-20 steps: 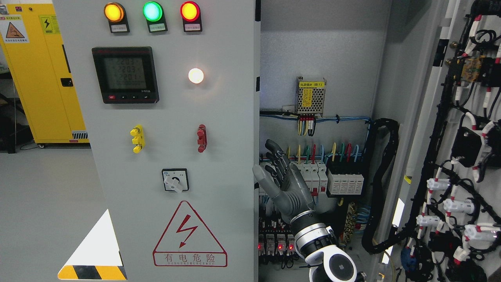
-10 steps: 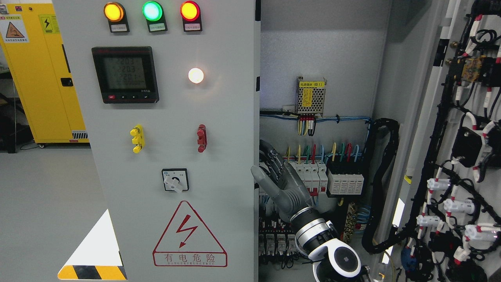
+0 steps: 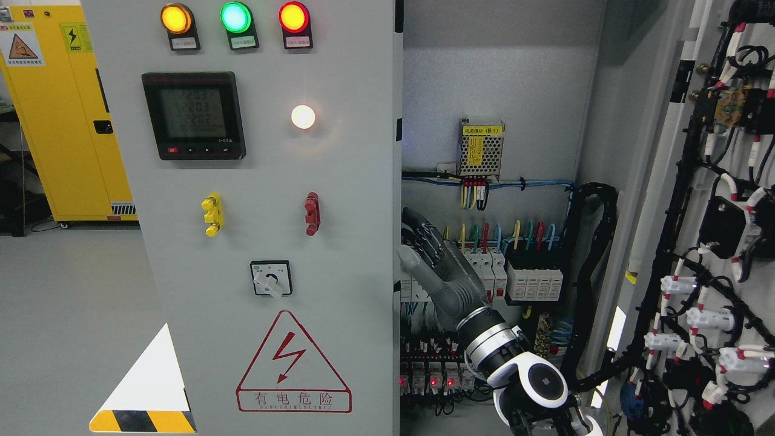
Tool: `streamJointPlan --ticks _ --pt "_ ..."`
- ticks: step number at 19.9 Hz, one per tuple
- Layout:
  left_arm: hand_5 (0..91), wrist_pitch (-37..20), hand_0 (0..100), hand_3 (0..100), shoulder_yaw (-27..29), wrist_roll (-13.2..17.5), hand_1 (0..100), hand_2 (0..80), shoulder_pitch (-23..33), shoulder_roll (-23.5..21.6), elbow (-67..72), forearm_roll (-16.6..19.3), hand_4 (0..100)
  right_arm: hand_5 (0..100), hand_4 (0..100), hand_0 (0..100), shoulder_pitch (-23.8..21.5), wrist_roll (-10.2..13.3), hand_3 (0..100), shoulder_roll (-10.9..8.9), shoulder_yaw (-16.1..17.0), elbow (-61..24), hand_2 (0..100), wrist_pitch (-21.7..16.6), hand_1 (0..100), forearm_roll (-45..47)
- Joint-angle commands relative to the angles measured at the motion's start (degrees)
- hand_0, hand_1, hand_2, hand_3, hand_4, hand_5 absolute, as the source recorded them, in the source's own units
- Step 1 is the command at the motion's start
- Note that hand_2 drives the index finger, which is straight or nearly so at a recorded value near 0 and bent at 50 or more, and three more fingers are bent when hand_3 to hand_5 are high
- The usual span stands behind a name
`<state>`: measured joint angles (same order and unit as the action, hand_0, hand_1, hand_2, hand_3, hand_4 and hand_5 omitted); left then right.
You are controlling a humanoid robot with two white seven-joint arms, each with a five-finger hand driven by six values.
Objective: Open door with both hands
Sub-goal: 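Hook the warning-sign door edge with the right hand and swing it open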
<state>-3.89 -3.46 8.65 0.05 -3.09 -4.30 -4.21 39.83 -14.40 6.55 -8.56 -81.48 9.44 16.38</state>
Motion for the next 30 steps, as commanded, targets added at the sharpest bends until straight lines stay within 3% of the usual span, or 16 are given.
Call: streamJointPlan --ticks 1,4,7,12,15,20,21,23,24,30 --pt "0.0 0.0 12 0 0.0 0.0 56 0.0 1.9 0.1 0.0 0.0 0 0 0 0 2.0 -0.3 0 -0.31 2.4 5.3 4 0.1 50 5.7" --pt "0.0 0.0 12 0 0.0 0.0 56 0.0 1.9 0.1 0.0 0.0 0 0 0 0 1.8 -0.4 0 -0.4 1.8 4.3 4 0.1 50 5.9" --pt "0.0 0.0 12 0 0.0 0.0 56 0.0 1.9 0.1 -0.1 0.1 0 0 0 0 1.9 -5.4 0 -0.4 1.6 4.2 4 0.1 50 5.8" --pt "0.0 0.0 12 0 0.0 0.0 56 0.0 1.9 0.8 0.0 0.0 0 0 0 0 2.3 -6.8 0 -0.39 2.0 5.3 4 0.1 50 6.0" --pt "0.0 0.0 12 0 0.0 0.0 56 0.0 1.9 0.8 0.0 0.0 0 0 0 0 3.0 -11.0 0 -0.4 2.4 6.7 4 0.1 50 5.9" --pt "0.0 0.0 12 0 0.1 0.0 56 0.0 1.9 0.8 0.0 0.0 0 0 0 0 4.6 -12.1 0 -0.57 3.1 9.1 4 0.0 50 6.1" --pt "0.0 0.0 12 0 0.1 0.0 56 0.0 1.9 0.8 0.0 0.0 0 0 0 0 5.0 -13.5 0 -0.57 3.2 9.5 4 0.0 50 6.2" --pt "0.0 0.0 12 0 0.1 0.0 56 0.0 1.9 0.8 0.0 0.0 0 0 0 0 5.4 -19.5 0 -0.48 3.9 10.4 4 -0.1 50 6.1" --pt "0.0 0.0 12 0 0.1 0.0 56 0.0 1.9 0.8 0.0 0.0 0 0 0 0 5.4 -21.1 0 -0.48 4.7 10.6 4 -0.1 50 6.1" --pt "0.0 0.0 12 0 0.1 0.0 56 0.0 1.9 0.9 -0.1 0.0 0 0 0 0 6.0 -23.5 0 -0.57 5.3 11.5 4 0.0 50 6.1"
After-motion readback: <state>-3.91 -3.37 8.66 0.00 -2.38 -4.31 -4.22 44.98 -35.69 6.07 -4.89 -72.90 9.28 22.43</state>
